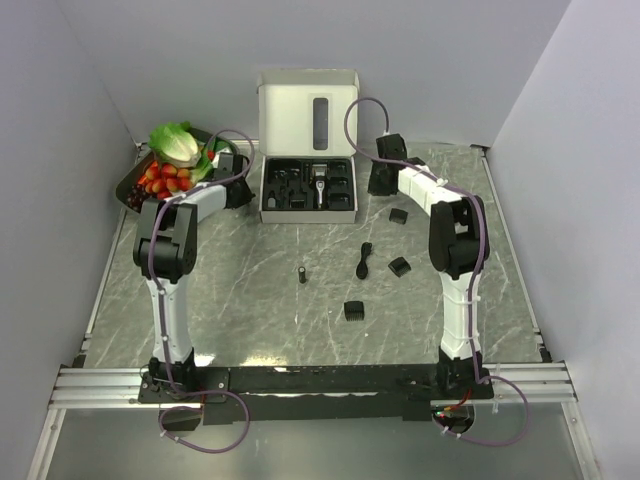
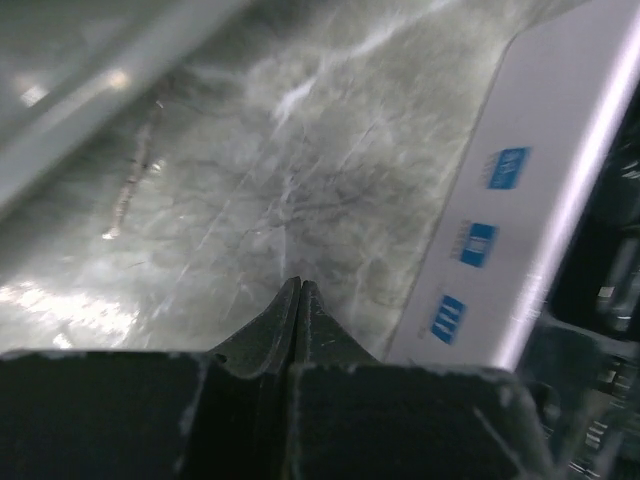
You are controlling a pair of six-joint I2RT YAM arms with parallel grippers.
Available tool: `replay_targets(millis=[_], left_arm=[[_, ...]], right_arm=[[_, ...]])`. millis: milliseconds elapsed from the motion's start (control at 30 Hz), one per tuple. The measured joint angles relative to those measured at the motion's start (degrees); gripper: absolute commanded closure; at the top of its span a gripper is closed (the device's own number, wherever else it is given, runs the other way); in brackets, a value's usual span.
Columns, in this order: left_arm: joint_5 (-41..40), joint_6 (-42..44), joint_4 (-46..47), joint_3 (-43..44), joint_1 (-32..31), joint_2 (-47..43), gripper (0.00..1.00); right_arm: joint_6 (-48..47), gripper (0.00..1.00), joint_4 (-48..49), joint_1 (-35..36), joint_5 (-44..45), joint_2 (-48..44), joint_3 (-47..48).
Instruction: Sort the hair-cutting tools
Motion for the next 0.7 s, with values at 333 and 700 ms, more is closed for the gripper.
replay_targets(millis=[333, 700], left_arm=[[8.6, -0.2, 6.8, -2.7, 2.1, 1.2, 0.99], [18.3, -1.6, 16.8, -13.9, 2.1, -3.4, 0.99]], right_arm=[[1.4, 1.00, 5.2, -0.5, -9.6, 1.1, -1.8], [2.5, 1.00, 8.5, -0.3, -16.1, 1.4, -5.3]])
